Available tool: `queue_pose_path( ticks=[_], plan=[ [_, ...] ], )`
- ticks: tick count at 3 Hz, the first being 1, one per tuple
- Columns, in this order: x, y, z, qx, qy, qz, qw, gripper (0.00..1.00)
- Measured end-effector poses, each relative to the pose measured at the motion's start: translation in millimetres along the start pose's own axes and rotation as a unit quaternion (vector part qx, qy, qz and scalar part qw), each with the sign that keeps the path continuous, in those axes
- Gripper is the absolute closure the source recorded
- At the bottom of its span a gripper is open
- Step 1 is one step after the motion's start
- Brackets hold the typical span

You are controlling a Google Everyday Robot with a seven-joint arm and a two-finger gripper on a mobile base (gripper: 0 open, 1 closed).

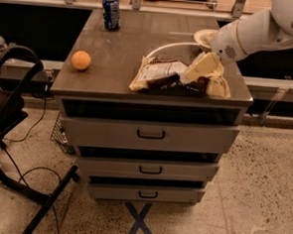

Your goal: Move brown chip bag near pepsi can

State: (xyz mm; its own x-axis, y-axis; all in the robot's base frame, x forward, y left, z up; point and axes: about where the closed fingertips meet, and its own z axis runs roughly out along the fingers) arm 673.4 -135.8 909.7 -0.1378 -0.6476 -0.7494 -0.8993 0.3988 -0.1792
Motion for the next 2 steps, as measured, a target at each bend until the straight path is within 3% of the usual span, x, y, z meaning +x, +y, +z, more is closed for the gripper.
queue_pose_path(
  ticks=[1, 2],
  plan=[
    [24, 5, 33, -0.029, 0.028, 0.028, 0.9988, 0.03],
    [39, 10, 48, -0.041, 0.042, 0.042, 0.9974, 0.26]
  ],
)
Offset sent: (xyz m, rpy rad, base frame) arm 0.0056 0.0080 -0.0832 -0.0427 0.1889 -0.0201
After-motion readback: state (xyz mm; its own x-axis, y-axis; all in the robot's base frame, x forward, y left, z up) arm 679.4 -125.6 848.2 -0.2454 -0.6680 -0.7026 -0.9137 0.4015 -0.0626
